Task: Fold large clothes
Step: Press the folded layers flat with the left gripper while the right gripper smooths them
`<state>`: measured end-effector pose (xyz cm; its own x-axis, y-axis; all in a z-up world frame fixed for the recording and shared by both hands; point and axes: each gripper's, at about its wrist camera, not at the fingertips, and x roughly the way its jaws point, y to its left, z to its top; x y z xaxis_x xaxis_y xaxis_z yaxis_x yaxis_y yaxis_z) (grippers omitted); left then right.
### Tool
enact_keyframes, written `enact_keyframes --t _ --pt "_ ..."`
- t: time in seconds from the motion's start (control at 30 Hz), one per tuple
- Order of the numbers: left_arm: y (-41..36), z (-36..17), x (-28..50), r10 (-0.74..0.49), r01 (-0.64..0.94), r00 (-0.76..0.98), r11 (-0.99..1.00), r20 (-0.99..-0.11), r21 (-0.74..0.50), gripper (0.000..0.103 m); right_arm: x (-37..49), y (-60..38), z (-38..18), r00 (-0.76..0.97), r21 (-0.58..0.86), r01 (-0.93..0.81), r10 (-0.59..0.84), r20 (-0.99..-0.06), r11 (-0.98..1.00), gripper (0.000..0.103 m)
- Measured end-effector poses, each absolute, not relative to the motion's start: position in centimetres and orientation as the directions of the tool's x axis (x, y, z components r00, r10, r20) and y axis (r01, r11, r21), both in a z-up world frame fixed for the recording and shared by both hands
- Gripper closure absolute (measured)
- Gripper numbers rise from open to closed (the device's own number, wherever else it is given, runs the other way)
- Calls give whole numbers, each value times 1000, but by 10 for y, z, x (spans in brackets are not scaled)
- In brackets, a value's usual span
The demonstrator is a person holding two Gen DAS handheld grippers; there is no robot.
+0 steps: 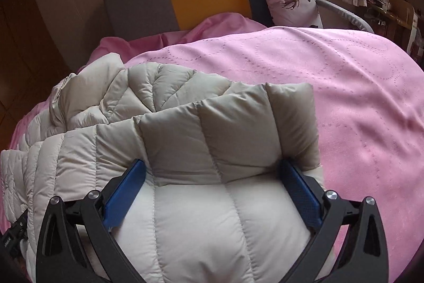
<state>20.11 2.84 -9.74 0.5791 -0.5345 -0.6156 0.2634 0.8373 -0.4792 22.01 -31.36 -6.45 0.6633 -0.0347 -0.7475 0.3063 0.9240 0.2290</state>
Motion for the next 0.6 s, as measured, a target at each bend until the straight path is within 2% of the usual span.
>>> enact_keyframes --t 0.07,0.27,0.4,0.53,0.6 --pt "29 -97 201 -537 263 579 836 -614 -483 96 204 -313 -50 669 210 342 -81 -739 916 2" --pt "34 -98 203 -557 268 570 821 -604 -504 96 141 -298 -27 746 284 317 -53 -664 905 2" --pt "34 -92 200 -544 270 570 832 -616 -485 94 160 -299 -58 660 229 354 -68 -748 907 2" --pt "37 -75 192 -529 264 562 843 -636 -468 71 172 -311 -52 646 243 367 -58 -762 898 2" --pt "48 -64 181 -525 248 582 842 -621 -479 48 159 -329 -26 703 287 401 -91 -705 870 2"
